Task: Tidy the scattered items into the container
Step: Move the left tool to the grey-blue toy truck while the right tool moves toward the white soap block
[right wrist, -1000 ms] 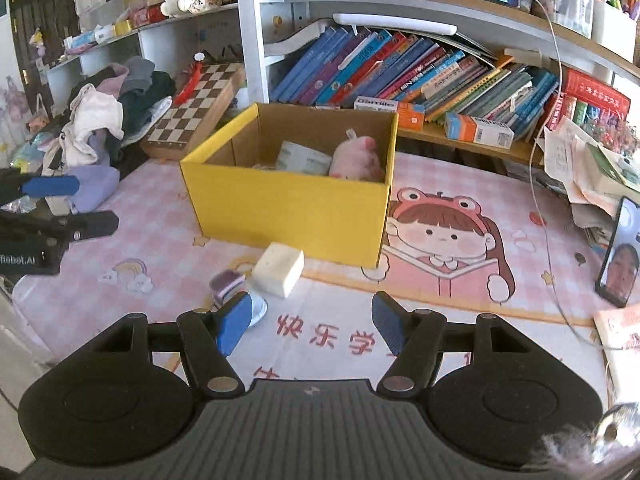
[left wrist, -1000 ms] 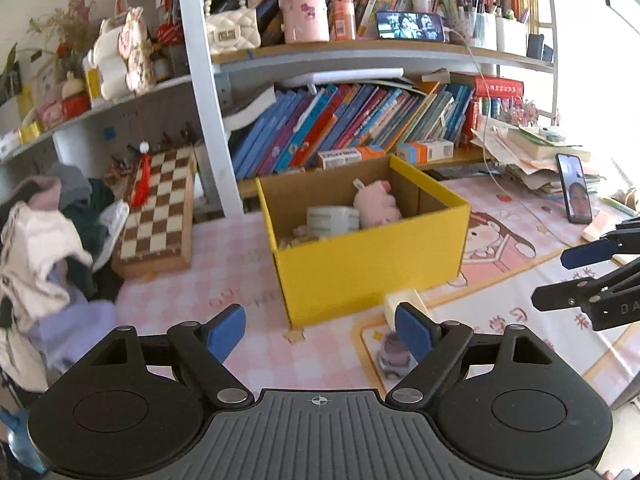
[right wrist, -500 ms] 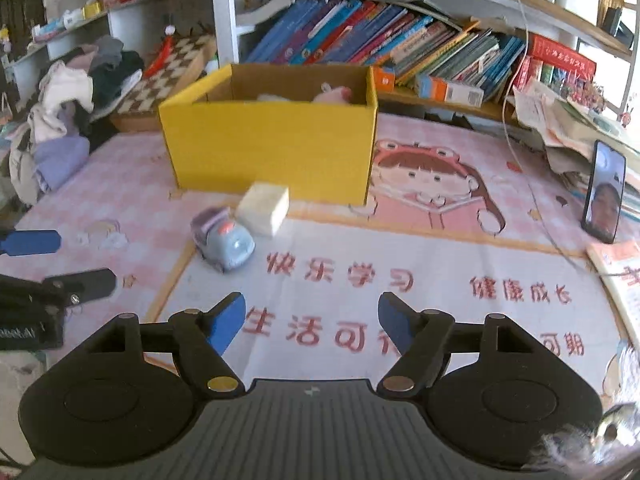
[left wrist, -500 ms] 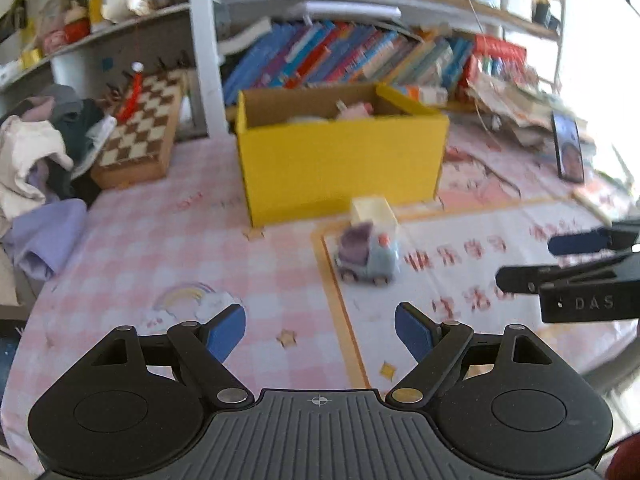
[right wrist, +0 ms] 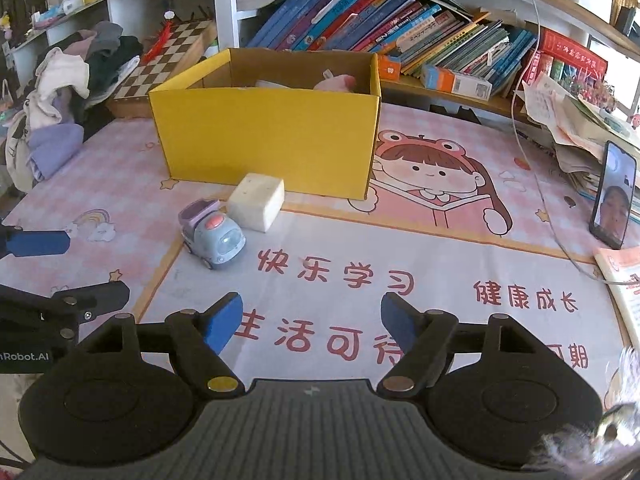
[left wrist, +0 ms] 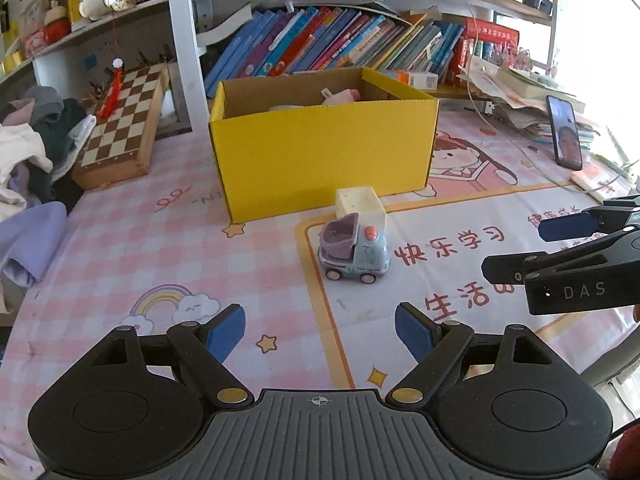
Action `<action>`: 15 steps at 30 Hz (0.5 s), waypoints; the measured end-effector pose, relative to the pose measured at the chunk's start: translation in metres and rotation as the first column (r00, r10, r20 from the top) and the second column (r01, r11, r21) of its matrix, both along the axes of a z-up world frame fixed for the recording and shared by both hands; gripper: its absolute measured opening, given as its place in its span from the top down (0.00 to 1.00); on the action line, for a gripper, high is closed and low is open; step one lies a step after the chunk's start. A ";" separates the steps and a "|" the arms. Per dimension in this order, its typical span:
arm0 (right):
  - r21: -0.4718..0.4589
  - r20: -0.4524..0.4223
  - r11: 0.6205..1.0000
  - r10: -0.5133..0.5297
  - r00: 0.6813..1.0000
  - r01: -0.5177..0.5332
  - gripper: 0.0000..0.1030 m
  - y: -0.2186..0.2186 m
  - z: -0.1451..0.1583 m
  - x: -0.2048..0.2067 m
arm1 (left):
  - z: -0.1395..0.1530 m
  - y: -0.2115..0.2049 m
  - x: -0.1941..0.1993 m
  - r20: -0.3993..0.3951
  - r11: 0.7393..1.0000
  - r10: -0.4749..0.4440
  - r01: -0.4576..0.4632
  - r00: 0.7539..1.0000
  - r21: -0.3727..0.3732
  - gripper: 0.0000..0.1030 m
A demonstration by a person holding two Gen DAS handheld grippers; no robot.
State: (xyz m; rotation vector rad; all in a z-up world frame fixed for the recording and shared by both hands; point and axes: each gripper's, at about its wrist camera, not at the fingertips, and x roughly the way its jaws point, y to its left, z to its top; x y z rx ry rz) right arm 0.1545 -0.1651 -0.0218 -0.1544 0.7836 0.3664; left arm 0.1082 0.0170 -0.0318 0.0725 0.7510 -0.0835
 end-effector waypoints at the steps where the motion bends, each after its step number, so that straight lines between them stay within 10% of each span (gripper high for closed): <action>1: 0.000 -0.002 1.000 -0.001 1.000 0.001 0.27 -0.001 0.000 0.002 | -0.001 -0.001 0.001 -0.002 1.000 0.000 0.000 1.000 0.000 0.18; 15: 0.025 -0.028 1.000 -0.002 1.000 0.003 0.26 -0.009 -0.005 0.024 | -0.011 -0.010 0.018 -0.034 1.000 0.004 -0.003 0.999 0.013 0.18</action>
